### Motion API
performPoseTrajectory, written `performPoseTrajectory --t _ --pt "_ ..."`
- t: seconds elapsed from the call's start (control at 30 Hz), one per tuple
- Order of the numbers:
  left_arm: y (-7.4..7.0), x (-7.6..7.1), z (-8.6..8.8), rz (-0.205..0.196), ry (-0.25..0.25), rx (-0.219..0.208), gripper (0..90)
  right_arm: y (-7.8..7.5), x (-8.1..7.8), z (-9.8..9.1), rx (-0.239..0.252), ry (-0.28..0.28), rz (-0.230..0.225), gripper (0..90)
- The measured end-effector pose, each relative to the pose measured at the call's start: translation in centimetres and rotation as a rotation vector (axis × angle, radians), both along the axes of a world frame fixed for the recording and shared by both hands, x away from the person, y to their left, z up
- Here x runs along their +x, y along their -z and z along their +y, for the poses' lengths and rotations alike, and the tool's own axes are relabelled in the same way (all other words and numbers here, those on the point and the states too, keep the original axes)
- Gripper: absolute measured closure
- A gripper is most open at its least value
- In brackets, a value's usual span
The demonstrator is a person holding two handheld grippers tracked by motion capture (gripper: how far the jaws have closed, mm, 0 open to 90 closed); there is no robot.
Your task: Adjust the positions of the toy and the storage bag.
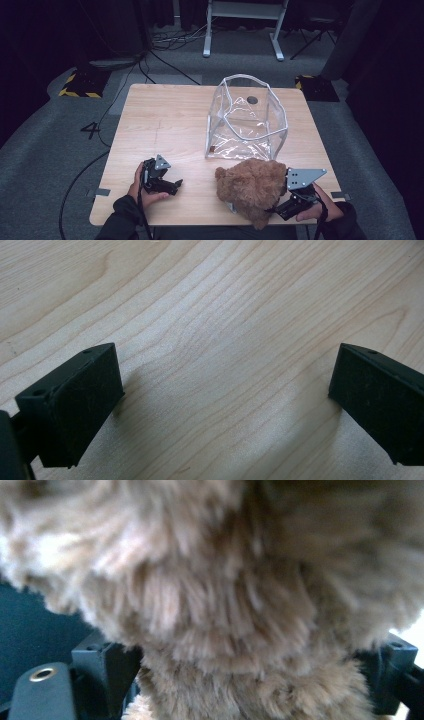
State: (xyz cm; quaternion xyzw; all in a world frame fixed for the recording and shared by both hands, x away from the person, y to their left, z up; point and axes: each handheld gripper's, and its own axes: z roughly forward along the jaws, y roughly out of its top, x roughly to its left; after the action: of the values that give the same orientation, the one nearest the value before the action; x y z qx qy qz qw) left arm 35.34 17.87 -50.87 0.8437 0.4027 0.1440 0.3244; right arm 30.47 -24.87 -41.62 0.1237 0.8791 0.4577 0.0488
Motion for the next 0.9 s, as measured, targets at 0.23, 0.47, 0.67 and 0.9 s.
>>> performPoseTrajectory --t 0.23,0.47,0.67,0.9 --pt "0.0 0.0 0.0 -0.001 -0.001 0.0 0.9 0.3 0.1 0.6 -0.015 0.013 -0.025 35.0" --pt "0.0 0.0 0.0 0.0 0.0 0.0 0.9 0.3 -0.5 -0.2 -0.008 0.022 -0.071 52.7" --pt "0.0 0.1 0.0 0.0 0.0 0.007 0.5 0.2 -1.7 -2.5 0.028 0.081 -0.104 59.8" --pt "0.0 0.4 -0.4 0.004 -0.005 0.002 0.2 0.3 -1.8 -5.9 0.063 0.198 -0.1 61.2"
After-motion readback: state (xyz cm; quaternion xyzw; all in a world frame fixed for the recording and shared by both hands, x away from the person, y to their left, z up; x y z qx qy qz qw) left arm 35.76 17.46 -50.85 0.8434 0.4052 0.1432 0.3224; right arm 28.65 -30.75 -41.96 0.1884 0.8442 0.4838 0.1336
